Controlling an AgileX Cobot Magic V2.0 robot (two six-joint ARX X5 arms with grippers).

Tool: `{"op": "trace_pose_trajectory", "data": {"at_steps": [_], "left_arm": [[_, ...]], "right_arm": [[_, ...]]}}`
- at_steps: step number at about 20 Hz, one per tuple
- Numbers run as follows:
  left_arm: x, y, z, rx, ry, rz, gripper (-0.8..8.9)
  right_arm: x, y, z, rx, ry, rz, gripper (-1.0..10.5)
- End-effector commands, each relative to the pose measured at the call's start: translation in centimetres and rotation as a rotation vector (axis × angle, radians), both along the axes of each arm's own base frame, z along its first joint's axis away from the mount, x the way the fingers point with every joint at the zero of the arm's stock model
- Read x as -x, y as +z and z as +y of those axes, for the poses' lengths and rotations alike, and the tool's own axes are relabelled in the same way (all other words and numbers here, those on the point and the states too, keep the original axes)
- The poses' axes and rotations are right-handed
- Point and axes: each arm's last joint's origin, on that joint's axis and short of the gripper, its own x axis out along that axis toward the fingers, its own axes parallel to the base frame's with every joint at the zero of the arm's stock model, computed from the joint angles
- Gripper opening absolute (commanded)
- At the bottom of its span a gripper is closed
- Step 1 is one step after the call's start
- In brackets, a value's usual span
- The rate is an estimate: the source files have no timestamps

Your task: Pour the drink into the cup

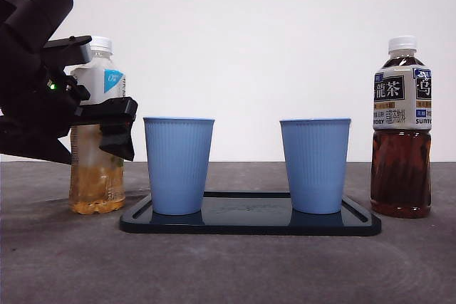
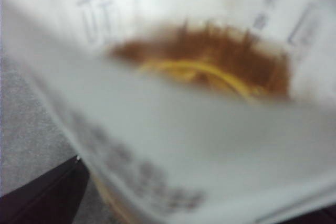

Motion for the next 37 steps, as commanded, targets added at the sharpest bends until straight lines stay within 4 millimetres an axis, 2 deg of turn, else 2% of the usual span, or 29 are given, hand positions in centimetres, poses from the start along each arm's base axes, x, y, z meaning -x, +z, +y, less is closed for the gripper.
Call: {"op": "trace_pose_trajectory", "data": {"at_steps": [1,9,20,23,28,30,31,34,35,37], "left_arm": [[0.0,1.0,-0.1,0.007,-0.004,-0.029,5.01],[2.7,3.7,0.7,0.004,-0.042,0.019,5.01],[11.0,7.8,2.7,0.134,-0.335,0.222,4.99],[12.9,8.9,3.6,0.180,-0.364,0.206,4.98],[15.7,10.3,4.9,0.229,-0.366,0.119,4.87],[16.5,10.8,5.3,0.248,-0.369,0.074,3.93],[16.8,11.0,5.5,0.254,-0.371,0.055,3.20],[17.4,11.3,5.8,0.264,-0.376,0.018,0.56],[17.5,11.4,5.8,0.265,-0.376,0.013,0.04],[17.5,11.4,5.9,0.266,-0.376,0.012,0.08]], "right_arm": [[0.0,0.5,0.0,-0.006,0.002,-0.014,4.6],[0.0,0.5,0.0,0.016,-0.017,-0.040,4.6],[-0.8,0.3,-0.6,0.168,-0.301,-0.127,4.6],[-1.0,0.3,-0.9,0.201,-0.422,-0.128,4.6],[-1.0,0.2,-1.0,0.208,-0.458,-0.127,4.6],[-1.0,0.2,-1.0,0.206,-0.460,-0.125,4.5],[-1.0,0.2,-1.0,0.205,-0.461,-0.123,3.9],[-1.0,0.3,-1.0,0.205,-0.462,-0.124,0.5],[-1.0,0.3,-1.0,0.207,-0.465,-0.125,0.1],[-1.0,0.3,-1.0,0.207,-0.464,-0.126,0.1]]}}
